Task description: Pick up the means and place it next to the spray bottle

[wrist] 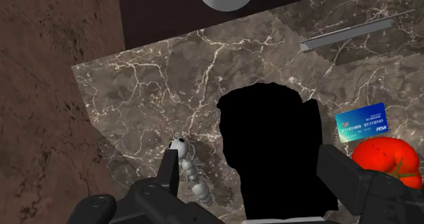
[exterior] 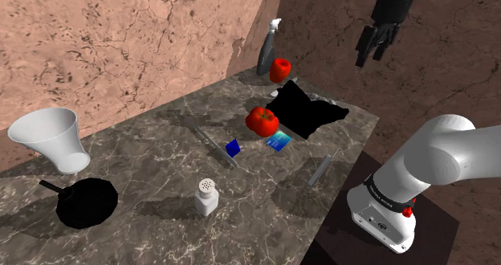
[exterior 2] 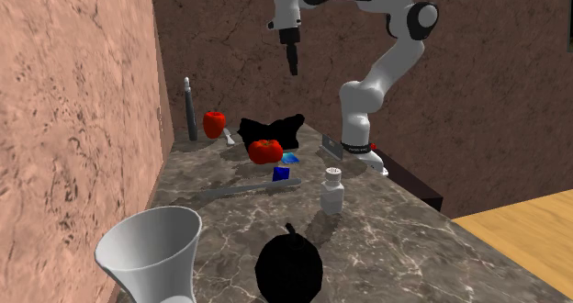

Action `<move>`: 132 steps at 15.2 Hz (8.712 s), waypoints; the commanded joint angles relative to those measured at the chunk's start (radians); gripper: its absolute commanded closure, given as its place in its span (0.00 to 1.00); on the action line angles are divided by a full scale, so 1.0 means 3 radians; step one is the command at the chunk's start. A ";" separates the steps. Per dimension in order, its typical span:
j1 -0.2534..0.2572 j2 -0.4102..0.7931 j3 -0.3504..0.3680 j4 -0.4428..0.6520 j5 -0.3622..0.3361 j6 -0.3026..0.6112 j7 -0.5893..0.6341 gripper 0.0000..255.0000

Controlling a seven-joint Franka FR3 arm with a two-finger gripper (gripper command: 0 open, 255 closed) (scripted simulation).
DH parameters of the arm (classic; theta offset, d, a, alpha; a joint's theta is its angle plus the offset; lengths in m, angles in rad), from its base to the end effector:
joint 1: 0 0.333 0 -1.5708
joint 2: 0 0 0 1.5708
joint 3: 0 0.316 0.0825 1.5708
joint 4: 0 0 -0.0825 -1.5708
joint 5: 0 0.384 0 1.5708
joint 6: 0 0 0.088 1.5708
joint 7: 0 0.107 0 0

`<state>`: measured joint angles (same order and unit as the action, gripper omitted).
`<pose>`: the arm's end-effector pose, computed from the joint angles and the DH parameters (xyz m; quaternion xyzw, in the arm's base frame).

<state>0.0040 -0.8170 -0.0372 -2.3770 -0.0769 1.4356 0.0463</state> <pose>0.2829 -0.0218 0.5789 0.9971 -0.0357 -0.0620 0.0256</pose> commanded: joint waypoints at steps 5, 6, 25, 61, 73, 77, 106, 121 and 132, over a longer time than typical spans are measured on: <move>0.0116 0.0180 0.0234 -0.0081 0.0202 0.0245 0.0228 0.00; 0.0145 0.0234 0.0292 -0.0092 0.0249 0.0308 0.0284 0.00; 0.0557 0.1883 0.1344 0.0422 0.0647 0.1458 0.1312 0.00; 0.0959 0.3617 0.1732 0.1365 0.0003 0.2122 0.2216 1.00; 0.0929 0.3422 0.1763 0.1548 0.0107 0.1766 0.2160 1.00; 0.0920 0.3353 0.1772 0.1649 0.0143 0.1603 0.2141 1.00; 0.0926 0.3210 0.1802 0.2790 0.0218 0.0337 0.2139 1.00; 0.1037 0.3464 0.1837 0.3793 0.0103 -0.0437 0.2241 1.00; 0.0645 0.3015 0.1648 0.3487 0.0266 -0.0547 0.1709 1.00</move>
<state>0.2188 0.1098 0.4696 -1.3023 -0.0043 1.2634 0.5926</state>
